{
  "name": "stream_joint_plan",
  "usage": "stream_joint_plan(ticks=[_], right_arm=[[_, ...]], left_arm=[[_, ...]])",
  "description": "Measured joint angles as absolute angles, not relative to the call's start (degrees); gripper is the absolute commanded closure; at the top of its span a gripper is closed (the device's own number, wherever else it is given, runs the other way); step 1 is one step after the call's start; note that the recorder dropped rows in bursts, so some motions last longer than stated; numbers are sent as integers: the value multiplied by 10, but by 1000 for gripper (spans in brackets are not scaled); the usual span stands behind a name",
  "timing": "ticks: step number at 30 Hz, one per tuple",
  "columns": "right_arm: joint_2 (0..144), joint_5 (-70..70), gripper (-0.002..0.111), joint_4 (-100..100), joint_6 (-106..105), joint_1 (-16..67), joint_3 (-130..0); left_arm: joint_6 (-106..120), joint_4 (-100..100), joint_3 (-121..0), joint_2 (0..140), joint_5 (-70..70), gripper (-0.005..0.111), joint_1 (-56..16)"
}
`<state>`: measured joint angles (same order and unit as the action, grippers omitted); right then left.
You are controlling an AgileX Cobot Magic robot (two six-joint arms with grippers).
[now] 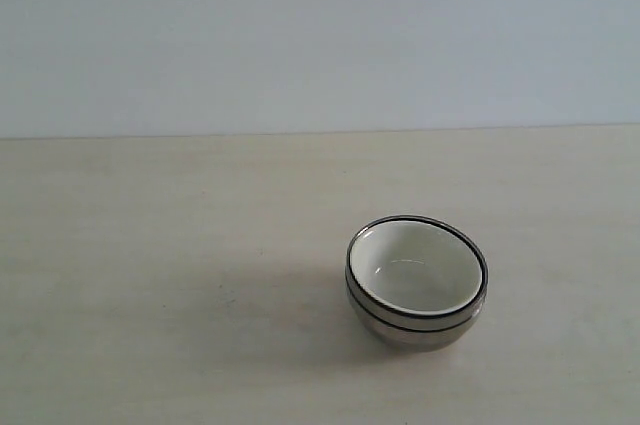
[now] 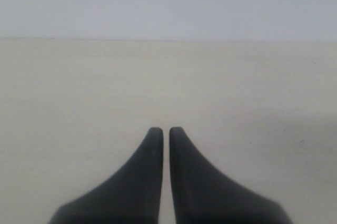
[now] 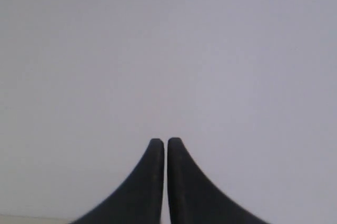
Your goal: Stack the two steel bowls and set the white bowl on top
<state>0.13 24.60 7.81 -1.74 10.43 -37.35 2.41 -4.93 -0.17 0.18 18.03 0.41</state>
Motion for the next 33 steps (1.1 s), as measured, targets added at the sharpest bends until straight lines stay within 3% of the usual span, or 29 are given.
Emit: stream_joint_plan(ticks=[9, 19, 33], right_arm=[[2, 180, 108, 98, -37, 87, -294], [4, 33, 108, 100, 51, 87, -20], [4, 27, 108, 95, 25, 87, 0]], left_arm=[[24, -49, -2, 2, 180, 103, 4], [24, -49, -2, 2, 180, 103, 4], [24, -49, -2, 2, 180, 103, 4]])
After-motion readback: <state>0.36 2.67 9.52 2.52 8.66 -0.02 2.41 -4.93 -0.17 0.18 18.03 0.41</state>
